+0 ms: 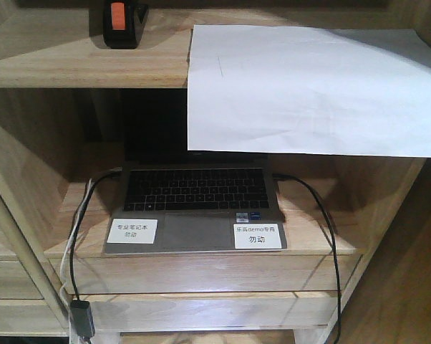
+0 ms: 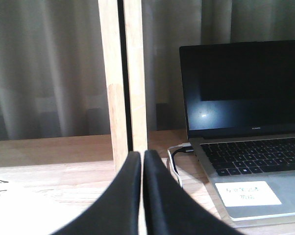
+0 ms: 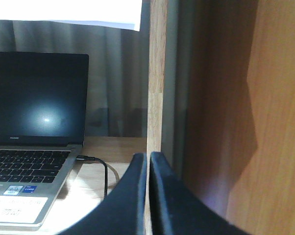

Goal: Grab stapler and paper to desk for stapling
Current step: 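Move the left gripper toward the black stapler on the upper shelf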

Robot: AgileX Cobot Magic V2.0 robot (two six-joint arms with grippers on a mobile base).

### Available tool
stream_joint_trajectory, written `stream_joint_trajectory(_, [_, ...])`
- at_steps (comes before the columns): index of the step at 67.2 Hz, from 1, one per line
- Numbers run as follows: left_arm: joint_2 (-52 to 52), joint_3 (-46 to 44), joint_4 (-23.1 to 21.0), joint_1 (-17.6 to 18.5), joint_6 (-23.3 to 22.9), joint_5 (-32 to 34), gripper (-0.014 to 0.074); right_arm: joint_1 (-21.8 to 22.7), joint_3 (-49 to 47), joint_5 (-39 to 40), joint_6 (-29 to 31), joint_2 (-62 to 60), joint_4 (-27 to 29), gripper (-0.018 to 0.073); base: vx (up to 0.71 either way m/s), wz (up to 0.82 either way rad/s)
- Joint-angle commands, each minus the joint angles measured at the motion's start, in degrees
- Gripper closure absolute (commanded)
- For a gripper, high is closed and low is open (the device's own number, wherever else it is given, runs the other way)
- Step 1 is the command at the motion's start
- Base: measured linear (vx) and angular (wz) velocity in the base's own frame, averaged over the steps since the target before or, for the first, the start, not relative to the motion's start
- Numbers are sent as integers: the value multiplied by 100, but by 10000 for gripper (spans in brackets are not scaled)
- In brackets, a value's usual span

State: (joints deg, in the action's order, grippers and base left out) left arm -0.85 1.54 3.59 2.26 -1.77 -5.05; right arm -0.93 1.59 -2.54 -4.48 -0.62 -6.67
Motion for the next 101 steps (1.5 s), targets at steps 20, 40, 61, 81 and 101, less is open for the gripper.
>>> stream_joint_trajectory(20, [-70, 165, -45, 9, -8, 430, 603, 20, 20, 415, -4, -88, -12, 568, 0, 0])
stream_joint_trajectory(40, [-70, 158, -45, 9, -8, 1056, 603, 20, 20, 415, -4, -88, -12, 568, 0, 0])
stream_joint_trajectory(61, [40, -812, -45, 9, -13, 1774, 603, 20, 20, 415, -4, -88, -12, 568, 0, 0])
stream_joint_trajectory(81, [1353, -2776, -45, 9, -13, 335, 603, 20, 20, 415, -4, -88, -12, 568, 0, 0])
stream_joint_trajectory(101, [2571, -4246, -45, 9, -13, -982, 603, 20, 20, 415, -4, -88, -12, 568, 0, 0])
